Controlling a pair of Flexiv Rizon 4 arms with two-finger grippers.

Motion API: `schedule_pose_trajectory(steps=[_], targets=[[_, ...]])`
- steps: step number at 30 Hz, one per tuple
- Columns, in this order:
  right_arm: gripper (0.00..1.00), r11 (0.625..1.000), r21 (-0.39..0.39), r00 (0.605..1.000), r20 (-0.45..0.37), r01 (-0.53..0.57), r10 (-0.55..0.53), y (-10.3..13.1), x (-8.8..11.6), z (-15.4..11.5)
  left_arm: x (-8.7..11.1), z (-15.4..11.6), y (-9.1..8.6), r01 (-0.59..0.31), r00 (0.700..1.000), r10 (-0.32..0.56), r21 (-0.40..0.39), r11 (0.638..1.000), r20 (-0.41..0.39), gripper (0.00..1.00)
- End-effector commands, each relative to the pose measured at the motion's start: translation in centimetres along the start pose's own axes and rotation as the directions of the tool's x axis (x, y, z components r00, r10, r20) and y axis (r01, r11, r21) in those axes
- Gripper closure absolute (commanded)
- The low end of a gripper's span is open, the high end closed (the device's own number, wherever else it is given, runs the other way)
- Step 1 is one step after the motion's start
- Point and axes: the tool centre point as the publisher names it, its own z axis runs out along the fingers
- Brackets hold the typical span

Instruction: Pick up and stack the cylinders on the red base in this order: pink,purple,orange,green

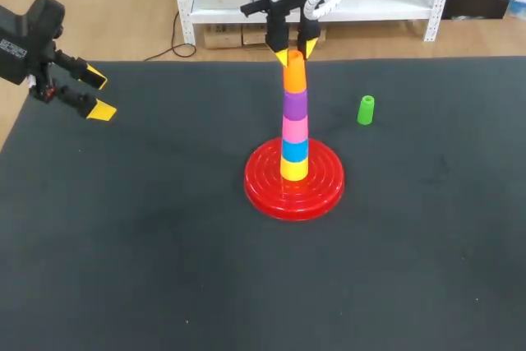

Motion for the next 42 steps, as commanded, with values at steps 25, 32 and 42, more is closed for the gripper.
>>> schedule_pose_trajectory(steps=[25,32,42], targets=[[0.00,0.999,-0.040,0.999,0.041,-0.014,0.016,-1.0,0.3,-2.8,0.1,0.0,0.0,-0.001,1.000,0.001,-0.002,1.000,0.002,0.00],[0.00,0.986,-0.040,0.981,0.105,-0.159,0.163,-7.0,-1.0,-5.6,0.1,0.0,0.0,-0.001,1.000,0.001,-0.002,1.000,0.002,0.00],[0.00,0.918,-0.003,0.917,0.048,-0.396,0.395,-15.9,-3.1,-0.9,0.1,0.0,0.0,-0.001,1.000,0.001,-0.002,1.000,0.002,0.00]])
